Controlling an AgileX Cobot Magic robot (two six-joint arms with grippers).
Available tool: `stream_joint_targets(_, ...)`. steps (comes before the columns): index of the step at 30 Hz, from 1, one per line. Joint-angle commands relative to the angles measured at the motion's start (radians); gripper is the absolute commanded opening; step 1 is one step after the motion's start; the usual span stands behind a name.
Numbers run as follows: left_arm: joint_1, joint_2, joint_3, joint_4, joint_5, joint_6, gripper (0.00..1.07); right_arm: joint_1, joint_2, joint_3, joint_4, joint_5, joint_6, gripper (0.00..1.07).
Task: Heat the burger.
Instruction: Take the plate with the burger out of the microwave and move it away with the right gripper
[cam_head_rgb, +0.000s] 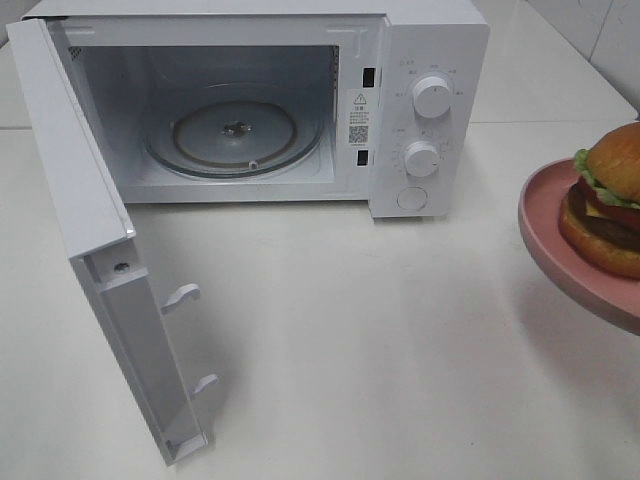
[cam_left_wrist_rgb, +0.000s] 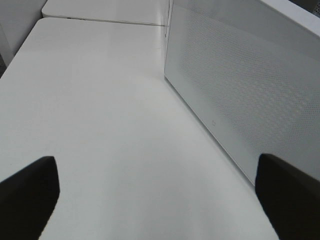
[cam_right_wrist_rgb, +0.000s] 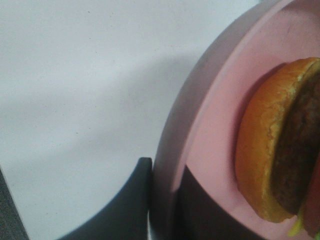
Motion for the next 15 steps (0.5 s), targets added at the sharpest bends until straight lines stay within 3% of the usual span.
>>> stream_joint_targets(1, 0.004, -0.016, 0.003, -0.003, -0.005, 0.0, 1.0, -0.004, -0.003, -0.01, -0.095, 0.003, 0.085, 0.0)
stream_joint_targets(15, 0.004, -0.016, 0.003, -0.003, -0.005, 0.0, 1.0, -0.004, 0.146, -0.01, -0.235, 0.06, 0.544, 0.0)
